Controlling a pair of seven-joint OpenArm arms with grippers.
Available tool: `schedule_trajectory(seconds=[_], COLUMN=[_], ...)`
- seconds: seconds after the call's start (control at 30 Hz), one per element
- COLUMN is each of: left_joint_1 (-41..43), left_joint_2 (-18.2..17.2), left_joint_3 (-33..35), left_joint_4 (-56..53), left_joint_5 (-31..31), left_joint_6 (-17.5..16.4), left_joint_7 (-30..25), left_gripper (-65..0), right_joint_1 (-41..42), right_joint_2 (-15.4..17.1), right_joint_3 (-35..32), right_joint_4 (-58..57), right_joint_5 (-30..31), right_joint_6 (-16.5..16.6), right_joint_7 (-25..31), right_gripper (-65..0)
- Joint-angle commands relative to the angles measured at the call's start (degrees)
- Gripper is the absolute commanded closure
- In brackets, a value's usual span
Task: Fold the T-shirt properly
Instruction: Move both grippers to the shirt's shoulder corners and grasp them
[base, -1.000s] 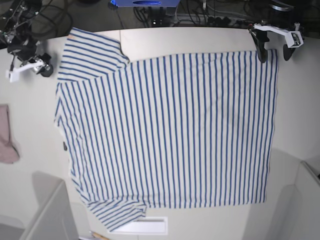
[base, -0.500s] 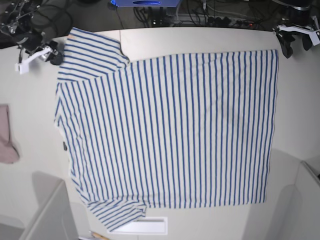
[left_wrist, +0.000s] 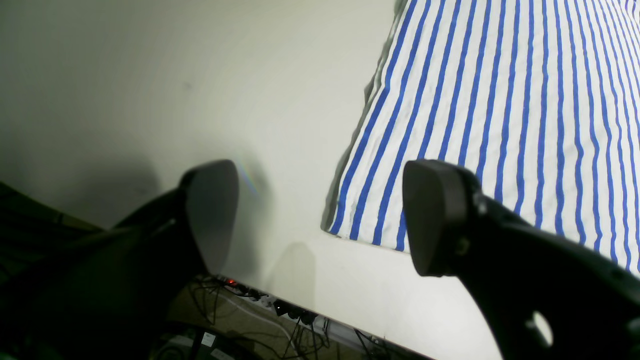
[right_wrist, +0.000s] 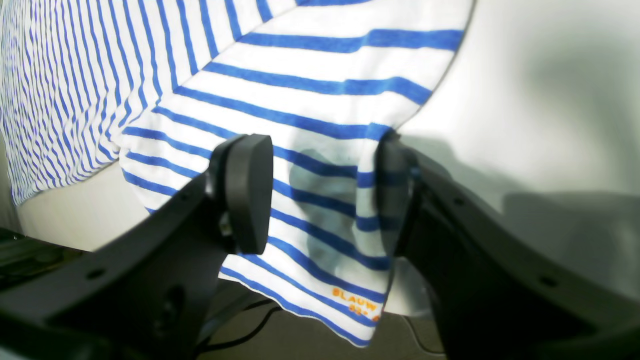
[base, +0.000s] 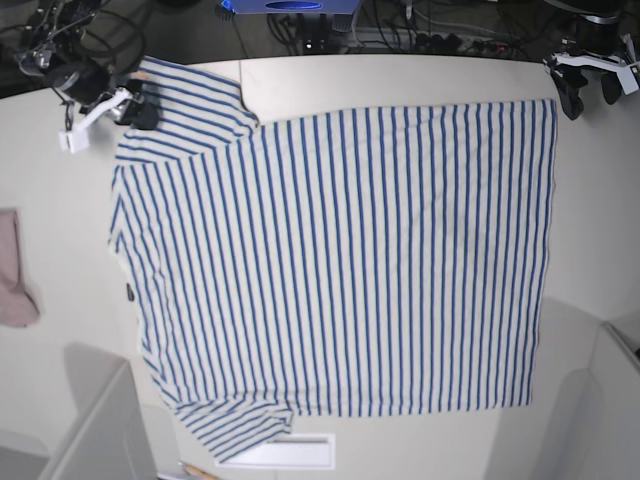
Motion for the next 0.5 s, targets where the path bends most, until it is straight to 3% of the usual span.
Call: schedule_trajectory(seconds=[0.0,0.17,0.23,0.3,0.47], left_joint_1=[0.77,0.77,0.77,0.68,-2.48], left_joint_2=[-0.57,-0.48,-0.48,-0.30,1.37], left_joint_3=[-0.47,-0.47,-0.47,-0.47,-0.82], left_joint_4=[0.61,0.53,0.44,-0.35,-5.28], left_joint_5=[-0.70,-0.79,-0.79,-0.79,-0.79], left_joint_6=[-0.18,-1.68,-4.14,-5.46,-5.81], left_joint_7=[-1.55,-1.46,-1.46,-1.46,0.38], left_gripper=[-48.5,-48.5,-48.5,-48.5,-48.5], right_joint_1=[-0.72,-0.46,-0.46,-0.46,-0.46], right_joint_2=[-0.01,0.34,0.43,0.43,0.43], right_joint_3=[-0.18,0.17,0.08,-0.01,-0.01], right_joint_4=[-0.22,-0.22,-0.22,-0.22,-0.22], right_joint_5=[-3.08,-3.08,-3.08,-3.08,-3.16], right_joint_6=[-0.61,-0.61,-0.61,-0.61,-0.61], right_joint_7=[-3.14,-3.05,-3.05,-3.05,-3.14], right_gripper=[-30.6,-28.2,-18.5,-1.2,0.0])
